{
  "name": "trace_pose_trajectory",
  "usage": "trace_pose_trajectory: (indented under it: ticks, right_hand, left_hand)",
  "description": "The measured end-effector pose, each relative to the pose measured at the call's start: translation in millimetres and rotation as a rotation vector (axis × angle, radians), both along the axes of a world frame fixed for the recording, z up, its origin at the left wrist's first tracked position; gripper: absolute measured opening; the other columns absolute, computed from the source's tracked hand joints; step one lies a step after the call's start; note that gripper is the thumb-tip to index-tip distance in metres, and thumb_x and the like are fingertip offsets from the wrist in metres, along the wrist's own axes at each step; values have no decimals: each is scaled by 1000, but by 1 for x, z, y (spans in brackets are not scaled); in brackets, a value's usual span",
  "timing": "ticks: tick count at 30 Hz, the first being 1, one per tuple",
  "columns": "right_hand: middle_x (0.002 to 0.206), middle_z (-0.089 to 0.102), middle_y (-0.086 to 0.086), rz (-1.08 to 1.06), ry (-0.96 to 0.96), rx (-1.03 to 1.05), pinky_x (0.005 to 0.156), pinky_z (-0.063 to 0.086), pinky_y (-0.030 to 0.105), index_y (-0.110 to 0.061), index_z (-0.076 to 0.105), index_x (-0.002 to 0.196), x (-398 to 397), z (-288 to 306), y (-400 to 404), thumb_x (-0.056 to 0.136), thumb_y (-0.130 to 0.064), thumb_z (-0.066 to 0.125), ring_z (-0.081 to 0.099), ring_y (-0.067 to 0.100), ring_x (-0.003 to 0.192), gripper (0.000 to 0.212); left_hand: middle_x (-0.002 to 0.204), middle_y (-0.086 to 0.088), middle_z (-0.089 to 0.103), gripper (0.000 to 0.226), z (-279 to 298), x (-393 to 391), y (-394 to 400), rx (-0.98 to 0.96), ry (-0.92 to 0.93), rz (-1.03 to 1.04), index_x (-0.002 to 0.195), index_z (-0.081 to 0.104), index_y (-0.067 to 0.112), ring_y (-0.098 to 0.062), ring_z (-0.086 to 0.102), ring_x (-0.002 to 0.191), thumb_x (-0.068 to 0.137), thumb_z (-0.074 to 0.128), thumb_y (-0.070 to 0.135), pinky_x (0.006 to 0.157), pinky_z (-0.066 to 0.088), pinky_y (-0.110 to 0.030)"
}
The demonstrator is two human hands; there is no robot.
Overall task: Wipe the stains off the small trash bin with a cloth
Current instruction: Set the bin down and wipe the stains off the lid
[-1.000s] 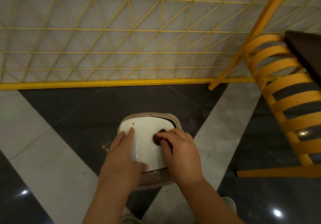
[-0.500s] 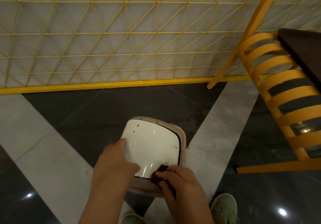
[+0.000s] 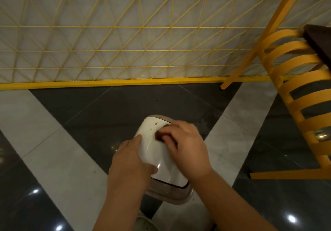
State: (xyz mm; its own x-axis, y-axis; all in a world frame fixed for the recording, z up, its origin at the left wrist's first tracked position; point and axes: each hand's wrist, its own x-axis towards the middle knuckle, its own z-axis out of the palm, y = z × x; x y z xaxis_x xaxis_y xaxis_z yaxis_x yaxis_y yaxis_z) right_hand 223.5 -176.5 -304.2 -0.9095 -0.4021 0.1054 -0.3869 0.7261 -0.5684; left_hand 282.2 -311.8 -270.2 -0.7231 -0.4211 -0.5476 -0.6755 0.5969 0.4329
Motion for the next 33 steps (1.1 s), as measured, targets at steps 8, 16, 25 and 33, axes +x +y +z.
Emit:
trace_pose_trajectory:
  ticks: [8, 16, 25, 33]
  right_hand:
    - [108, 59, -19, -100, -41, -110, 91, 36, 9, -38, 67, 101, 60, -10, 23, 88, -28, 59, 49, -2, 103, 18]
    - [110, 65, -9, -66, 21, 5, 92, 44, 21, -32, 71, 103, 10, -1, 11, 87, -25, 65, 55, 10, 103, 17]
    - [106, 66, -8, 121, 50, 65, 90, 50, 29, -30, 70, 99, 39, 3, -2, 80, -29, 68, 60, 13, 98, 19]
    - [104, 62, -4, -86, 22, 88, 79, 48, 29, -30, 72, 101, -30, 8, -9, 91, -22, 59, 53, 19, 95, 18]
  left_hand:
    - [149, 3, 28, 93, 4, 0, 1, 6, 7, -30, 150, 18, 31, -20, 34, 134, 76, 76, 25, 106, 37, -37]
    - [149, 4, 28, 91, 7, -1, 1, 36, 28, -50, 150, 18, 32, -19, 34, 134, 78, 73, 21, 105, 36, -36]
    - [154, 5, 25, 88, 4, -3, -6, 72, 57, -88, 151, 17, 32, -17, 27, 140, 81, 69, 20, 112, 30, -34]
    - [148, 7, 31, 89, 2, -4, -6, 114, 70, -39, 149, 24, 31, -16, 35, 133, 77, 74, 15, 107, 35, -33]
